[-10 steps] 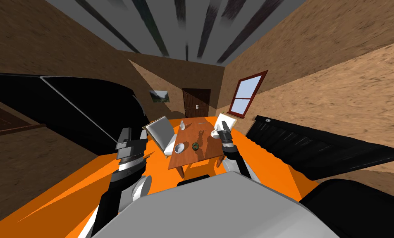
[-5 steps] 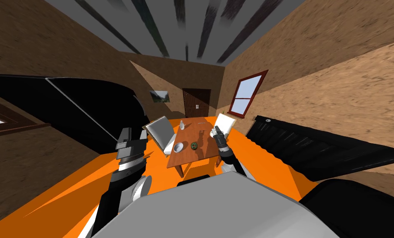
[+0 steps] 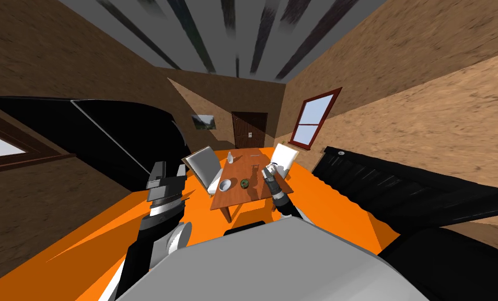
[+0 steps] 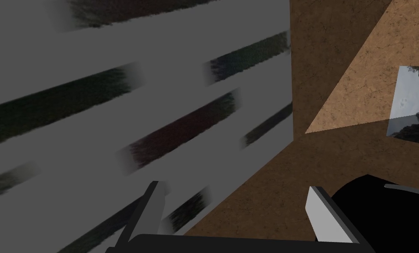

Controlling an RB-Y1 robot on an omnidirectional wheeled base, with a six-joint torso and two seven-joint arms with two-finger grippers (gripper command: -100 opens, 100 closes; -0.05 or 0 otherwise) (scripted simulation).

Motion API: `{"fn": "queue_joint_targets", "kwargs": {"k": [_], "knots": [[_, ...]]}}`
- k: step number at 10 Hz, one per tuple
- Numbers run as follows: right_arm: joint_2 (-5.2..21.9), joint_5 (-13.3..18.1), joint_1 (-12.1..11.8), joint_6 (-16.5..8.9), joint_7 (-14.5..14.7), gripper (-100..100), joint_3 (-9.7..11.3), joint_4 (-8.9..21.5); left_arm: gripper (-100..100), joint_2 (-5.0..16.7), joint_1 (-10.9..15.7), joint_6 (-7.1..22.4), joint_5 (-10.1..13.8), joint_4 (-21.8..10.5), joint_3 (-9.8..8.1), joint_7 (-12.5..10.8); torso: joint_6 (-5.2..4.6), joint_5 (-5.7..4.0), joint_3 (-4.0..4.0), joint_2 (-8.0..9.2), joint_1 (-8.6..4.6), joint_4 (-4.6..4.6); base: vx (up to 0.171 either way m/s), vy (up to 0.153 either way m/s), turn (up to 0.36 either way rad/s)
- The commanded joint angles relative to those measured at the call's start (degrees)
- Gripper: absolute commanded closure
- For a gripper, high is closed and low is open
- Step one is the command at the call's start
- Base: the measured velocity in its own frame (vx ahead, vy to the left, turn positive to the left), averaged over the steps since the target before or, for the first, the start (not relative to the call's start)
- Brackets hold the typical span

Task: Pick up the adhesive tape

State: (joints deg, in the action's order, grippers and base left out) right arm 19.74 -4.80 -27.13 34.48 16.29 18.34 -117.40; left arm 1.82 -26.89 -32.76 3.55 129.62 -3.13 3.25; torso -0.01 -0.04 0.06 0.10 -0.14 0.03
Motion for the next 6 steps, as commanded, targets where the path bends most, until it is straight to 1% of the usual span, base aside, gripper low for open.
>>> {"fn": "queue_joint_targets", "kwargs": {"k": [1, 2, 3, 4, 5, 6], "knots": [[2.77, -0.78, -0.10, 0.83, 2.33, -100, 2.86, 2.40, 0, 0.00, 0.00, 0.00, 0.00, 0.00, 0.00, 0.00, 0.00, 0.00, 0.00, 0.00, 0.00, 0.00, -0.029, -0.028, 0.113], [2.77, -0.78, -0.10, 0.83, 2.33, -100, 3.45, 2.40, 0, 0.00, 0.00, 0.00, 0.00, 0.00, 0.00, 0.00, 0.00, 0.01, 0.00, 0.01, 0.01, 0.00, -0.023, -0.023, 0.001], [5.11, -1.42, 0.06, 1.48, 4.49, -100, 5.52, 4.88, 0, 0.00, 0.00, 0.00, 0.00, 0.00, 0.00, 0.00, 0.00, 0.01, 0.00, -0.01, 0.04, 0.00, -0.024, -0.024, 0.109], [5.11, -1.42, 0.06, 1.48, 4.49, -100, 6.38, 4.88, 0, 0.00, 0.01, 0.00, 0.00, 0.00, 0.00, 0.00, 0.02, 0.01, 0.00, 0.00, 0.04, 0.00, -0.021, -0.021, 0.044], [7.49, -2.06, 0.30, 2.10, 6.71, -100, 8.53, 7.13, 0, 0.00, 0.00, 0.00, 0.00, 0.00, 0.00, 0.00, 0.00, 0.02, -0.01, -0.02, 0.06, 0.00, -0.027, -0.021, 0.093], [7.49, -2.06, 0.30, 2.10, 6.71, -100, 9.37, 7.51, 0, 0.00, 0.00, 0.00, 0.00, 0.00, 0.00, 0.00, 0.01, 0.01, 0.00, 0.00, 0.05, 0.00, -0.029, -0.016, 0.052]]}}
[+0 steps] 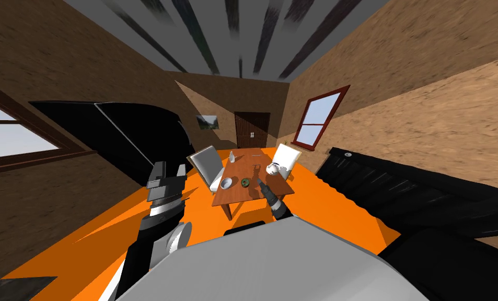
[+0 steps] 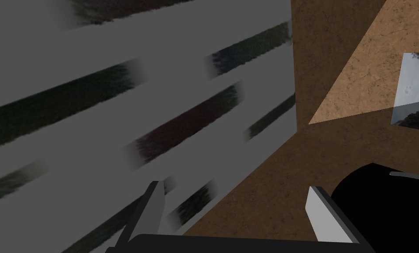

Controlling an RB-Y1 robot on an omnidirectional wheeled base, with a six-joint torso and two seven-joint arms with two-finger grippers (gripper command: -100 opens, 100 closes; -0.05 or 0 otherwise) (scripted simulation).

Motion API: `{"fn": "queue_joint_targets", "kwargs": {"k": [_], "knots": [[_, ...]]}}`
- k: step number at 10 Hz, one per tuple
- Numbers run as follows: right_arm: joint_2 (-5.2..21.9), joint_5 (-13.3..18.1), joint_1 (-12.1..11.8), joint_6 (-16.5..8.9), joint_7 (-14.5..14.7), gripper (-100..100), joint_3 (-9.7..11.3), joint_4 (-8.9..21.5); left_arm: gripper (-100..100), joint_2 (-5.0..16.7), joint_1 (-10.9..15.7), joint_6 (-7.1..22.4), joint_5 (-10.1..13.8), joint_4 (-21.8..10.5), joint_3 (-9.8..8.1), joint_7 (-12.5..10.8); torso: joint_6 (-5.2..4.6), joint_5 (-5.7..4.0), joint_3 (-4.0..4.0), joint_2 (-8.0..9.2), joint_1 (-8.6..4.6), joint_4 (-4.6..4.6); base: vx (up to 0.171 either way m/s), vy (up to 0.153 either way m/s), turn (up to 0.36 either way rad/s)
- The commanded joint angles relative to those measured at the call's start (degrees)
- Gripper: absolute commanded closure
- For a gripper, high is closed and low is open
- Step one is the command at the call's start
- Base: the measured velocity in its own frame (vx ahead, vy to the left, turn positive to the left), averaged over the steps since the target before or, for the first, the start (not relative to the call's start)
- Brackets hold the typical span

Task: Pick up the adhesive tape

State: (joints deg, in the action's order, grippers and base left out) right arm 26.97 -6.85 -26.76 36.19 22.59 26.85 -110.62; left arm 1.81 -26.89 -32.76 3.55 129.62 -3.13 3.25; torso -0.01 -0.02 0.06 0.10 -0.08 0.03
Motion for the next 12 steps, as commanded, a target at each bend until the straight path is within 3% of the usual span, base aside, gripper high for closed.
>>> {"fn": "queue_joint_targets", "kwargs": {"k": [1, 2, 3, 4, 7, 8, 9, 12], "knots": [[2.66, -0.65, 0.26, 0.96, 2.67, -100, 2.86, 2.86, 0, 0.00, 0.00, 0.00, 0.00, 0.00, 0.00, 0.00, 0.00, 0.00, 0.00, 0.00, 0.00, 0.00, -0.034, -0.012, 0.111], [2.66, -0.65, 0.26, 0.96, 2.67, -100, 3.89, 3.51, 0, 0.00, 0.00, 0.00, 0.00, 0.00, 0.00, 0.00, 0.02, 0.00, 0.01, 0.02, 0.01, 0.00, -0.024, -0.014, 0.065], [5.09, -1.28, 0.67, 1.48, 4.96, -100, 5.95, 6.11, 0, 0.00, 0.00, 0.00, 0.00, 0.00, 0.00, 0.00, 0.00, 0.00, 0.00, 0.00, 0.01, 0.00, -0.026, -0.006, 0.143], [5.09, -1.28, 0.67, 1.48, 4.96, -100, 6.93, 6.43, 0, 0.00, 0.00, 0.00, 0.00, 0.00, 0.00, 0.00, 0.02, 0.01, 0.00, -0.01, 0.03, 0.00, -0.025, -0.007, 0.079], [9.95, -2.51, 1.77, 2.35, 9.58, -100, 11.97, 11.58, 0, 0.00, 0.00, 0.00, 0.00, 0.00, 0.00, 0.00, -0.01, 0.02, -0.01, -0.01, 0.06, 0.00, -0.027, 0.002, 0.119], [9.95, -2.51, 1.77, 2.35, 9.58, -100, 13.01, 12.63, 0, 0.00, 0.00, 0.00, 0.00, 0.00, 0.00, 0.00, 0.01, 0.02, 0.00, 0.00, 0.06, 0.00, -0.022, 0.001, 0.090], [12.36, -3.10, 2.43, 2.69, 11.84, -100, 14.93, 14.81, 0, 0.00, 0.00, 0.00, 0.00, 0.00, 0.00, 0.00, -0.01, 0.01, -0.01, -0.02, 0.06, 0.00, -0.026, 0.009, 0.186], [14.74, -3.67, 3.18, 2.96, 14.17, -100, 19.00, 19.23, 0, 0.00, 0.00, 0.00, 0.00, 0.00, 0.00, 0.00, 0.01, 0.03, -0.02, -0.04, 0.10, 0.00, -0.018, 0.014, 0.125]]}}
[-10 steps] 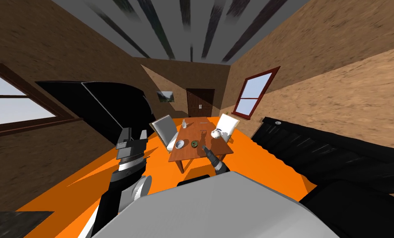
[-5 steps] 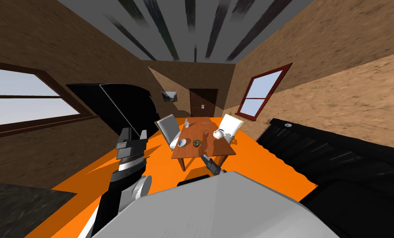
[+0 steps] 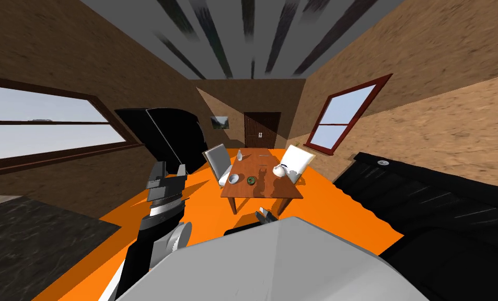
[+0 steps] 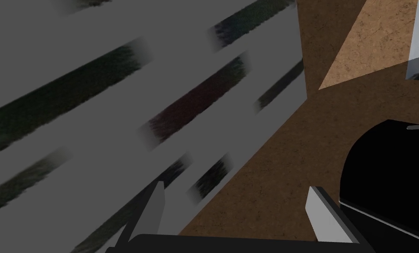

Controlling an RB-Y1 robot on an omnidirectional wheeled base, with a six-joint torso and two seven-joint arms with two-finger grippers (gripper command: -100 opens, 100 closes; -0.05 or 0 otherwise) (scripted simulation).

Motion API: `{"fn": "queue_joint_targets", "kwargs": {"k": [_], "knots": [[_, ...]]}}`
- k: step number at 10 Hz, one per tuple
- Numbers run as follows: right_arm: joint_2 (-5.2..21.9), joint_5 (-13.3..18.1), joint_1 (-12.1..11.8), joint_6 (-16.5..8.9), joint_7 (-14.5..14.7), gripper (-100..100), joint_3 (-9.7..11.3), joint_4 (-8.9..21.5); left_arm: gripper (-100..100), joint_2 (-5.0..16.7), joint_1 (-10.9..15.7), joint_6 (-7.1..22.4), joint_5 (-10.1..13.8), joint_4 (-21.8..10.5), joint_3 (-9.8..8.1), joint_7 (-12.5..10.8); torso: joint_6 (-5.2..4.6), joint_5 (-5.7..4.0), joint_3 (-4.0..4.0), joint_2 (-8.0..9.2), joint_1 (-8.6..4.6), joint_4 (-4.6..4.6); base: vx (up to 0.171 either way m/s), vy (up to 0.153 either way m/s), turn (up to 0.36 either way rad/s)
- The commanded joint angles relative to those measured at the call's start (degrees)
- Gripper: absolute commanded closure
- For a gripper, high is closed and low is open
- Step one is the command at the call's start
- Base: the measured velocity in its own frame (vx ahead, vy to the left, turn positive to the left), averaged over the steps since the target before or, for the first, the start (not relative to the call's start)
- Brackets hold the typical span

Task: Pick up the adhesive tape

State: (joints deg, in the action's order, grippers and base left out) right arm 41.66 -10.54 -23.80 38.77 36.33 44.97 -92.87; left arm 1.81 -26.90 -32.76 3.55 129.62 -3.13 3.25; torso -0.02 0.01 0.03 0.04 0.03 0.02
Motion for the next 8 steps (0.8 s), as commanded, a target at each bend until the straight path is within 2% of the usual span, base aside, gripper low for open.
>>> {"fn": "queue_joint_targets", "kwargs": {"k": [1, 2, 3, 4, 5, 6, 7, 8], "knots": [[2.41, -0.52, 1.05, 0.58, 2.69, -100, 2.86, 2.86, 0, 0.00, 0.00, 0.00, 0.00, 0.00, 0.00, 0.00, 0.00, 0.00, 0.00, 0.00, 0.00, 0.00, -0.018, 0.027, 0.222], [2.41, -0.52, 1.05, 0.58, 2.69, -100, 3.80, 4.80, 0, 0.00, 0.01, 0.00, 0.00, 0.00, 0.00, 0.00, 0.02, 0.01, 0.00, 0.01, 0.03, 0.00, -0.016, 0.019, 0.107], [4.71, -1.04, 1.96, 0.71, 4.90, -100, 6.00, 6.60, 0, 0.00, 0.00, 0.00, 0.00, 0.00, 0.00, 0.00, -0.01, 0.01, 0.00, 0.01, 0.02, 0.00, -0.013, 0.035, 0.206], [4.71, -1.04, 1.96, 0.71, 4.90, -100, 6.64, 7.58, 0, 0.00, 0.01, 0.00, 0.00, 0.00, 0.00, 0.00, 0.03, 0.02, -0.01, -0.01, 0.06, 0.00, -0.010, 0.026, 0.110], [6.96, -1.54, 2.94, 0.77, 7.05, -100, 8.84, 9.69, 0, 0.00, 0.00, 0.00, 0.00, 0.00, 0.00, 0.00, 0.00, 0.01, -0.02, -0.03, 0.04, 0.00, -0.010, 0.034, 0.206], [6.96, -1.54, 2.94, 0.77, 7.05, -100, 9.40, 11.42, 0, 0.00, 0.00, 0.00, 0.00, 0.00, 0.00, 0.00, 0.01, 0.02, -0.02, -0.02, 0.05, -0.01, -0.006, 0.025, 0.117], [9.13, -2.00, 4.00, 0.76, 9.15, -100, 11.64, 13.28, 0, 0.00, 0.00, 0.00, 0.00, 0.00, 0.00, 0.00, -0.01, 0.01, -0.02, -0.03, 0.04, 0.00, 0.000, 0.035, 0.198], [9.13, -2.00, 4.00, 0.76, 9.15, -100, 12.05, 15.43, 0, 0.00, 0.00, 0.00, 0.00, 0.00, 0.00, 0.00, 0.02, 0.01, -0.04, -0.06, 0.06, -0.01, 0.001, 0.031, 0.159]]}}
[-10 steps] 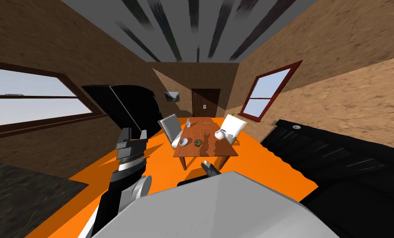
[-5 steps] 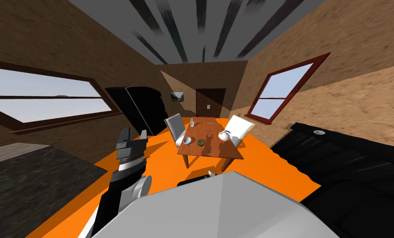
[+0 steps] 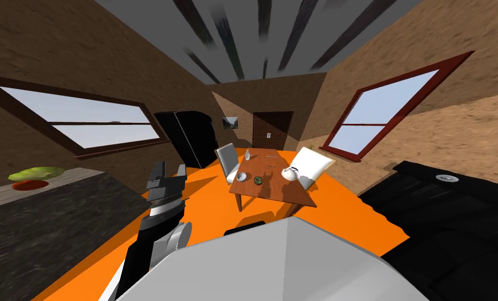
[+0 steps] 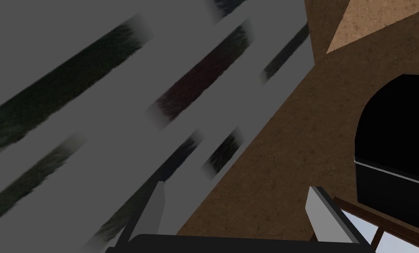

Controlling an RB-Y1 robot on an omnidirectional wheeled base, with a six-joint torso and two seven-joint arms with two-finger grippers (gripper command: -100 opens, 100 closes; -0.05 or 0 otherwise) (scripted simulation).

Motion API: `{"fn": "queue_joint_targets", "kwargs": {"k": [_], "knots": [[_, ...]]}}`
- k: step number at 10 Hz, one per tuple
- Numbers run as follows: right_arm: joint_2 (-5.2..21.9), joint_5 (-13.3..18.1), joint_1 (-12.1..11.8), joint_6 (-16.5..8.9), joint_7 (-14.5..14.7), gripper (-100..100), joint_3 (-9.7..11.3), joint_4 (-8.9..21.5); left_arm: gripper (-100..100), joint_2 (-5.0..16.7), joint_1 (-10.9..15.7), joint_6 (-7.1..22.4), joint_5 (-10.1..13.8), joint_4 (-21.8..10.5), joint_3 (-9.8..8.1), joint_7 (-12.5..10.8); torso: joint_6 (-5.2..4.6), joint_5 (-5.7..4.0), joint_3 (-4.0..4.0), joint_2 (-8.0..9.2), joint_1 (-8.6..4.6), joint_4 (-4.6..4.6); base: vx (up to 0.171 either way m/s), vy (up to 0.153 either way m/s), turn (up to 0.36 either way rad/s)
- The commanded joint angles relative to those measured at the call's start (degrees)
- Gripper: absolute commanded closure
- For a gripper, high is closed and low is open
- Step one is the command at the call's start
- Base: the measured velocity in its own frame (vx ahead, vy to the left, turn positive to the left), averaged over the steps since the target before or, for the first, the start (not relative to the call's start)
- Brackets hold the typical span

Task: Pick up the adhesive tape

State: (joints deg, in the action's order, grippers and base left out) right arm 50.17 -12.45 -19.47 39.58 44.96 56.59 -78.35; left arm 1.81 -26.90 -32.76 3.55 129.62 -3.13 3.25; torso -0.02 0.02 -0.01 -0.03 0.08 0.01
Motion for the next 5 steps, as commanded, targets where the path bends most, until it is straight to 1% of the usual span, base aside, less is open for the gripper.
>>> {"fn": "queue_joint_targets", "kwargs": {"k": [1, 2, 3, 4, 5], "knots": [[2.71, -0.53, 0.81, -0.13, 2.54, -100, 2.86, 2.86, 0, 0.00, 0.00, 0.00, 0.00, 0.00, 0.00, 0.00, 0.00, 0.00, 0.00, 0.00, 0.00, 0.00, 0.004, 0.049, 0.261], [2.71, -0.53, 0.81, -0.13, 2.54, -100, 2.97, 2.75, 0, 0.00, 0.01, 0.00, 0.00, 0.00, 0.00, 0.00, 0.02, 0.02, 0.00, -0.01, 0.04, 0.00, 0.006, 0.036, 0.118], [2.71, -0.53, 0.81, -0.13, 2.54, -100, 2.97, 3.91, 0, 0.00, 0.00, 0.00, 0.00, 0.00, 0.00, 0.00, -0.02, 0.00, 0.00, 0.00, 0.03, 0.00, 0.003, 0.018, -0.018], [4.69, -0.93, 2.02, -0.27, 4.48, -100, 5.38, 5.83, 0, 0.00, -0.01, 0.00, 0.00, 0.00, 0.00, 0.00, -0.03, -0.01, 0.00, 0.00, -0.02, 0.00, 0.005, 0.052, 0.283], [4.69, -0.93, 2.02, -0.27, 4.48, -100, 5.38, 7.90, 0, 0.00, 0.01, 0.00, 0.00, 0.00, 0.01, 0.00, 0.04, 0.01, -0.01, -0.02, 0.06, 0.00, 0.009, 0.038, 0.136]]}}
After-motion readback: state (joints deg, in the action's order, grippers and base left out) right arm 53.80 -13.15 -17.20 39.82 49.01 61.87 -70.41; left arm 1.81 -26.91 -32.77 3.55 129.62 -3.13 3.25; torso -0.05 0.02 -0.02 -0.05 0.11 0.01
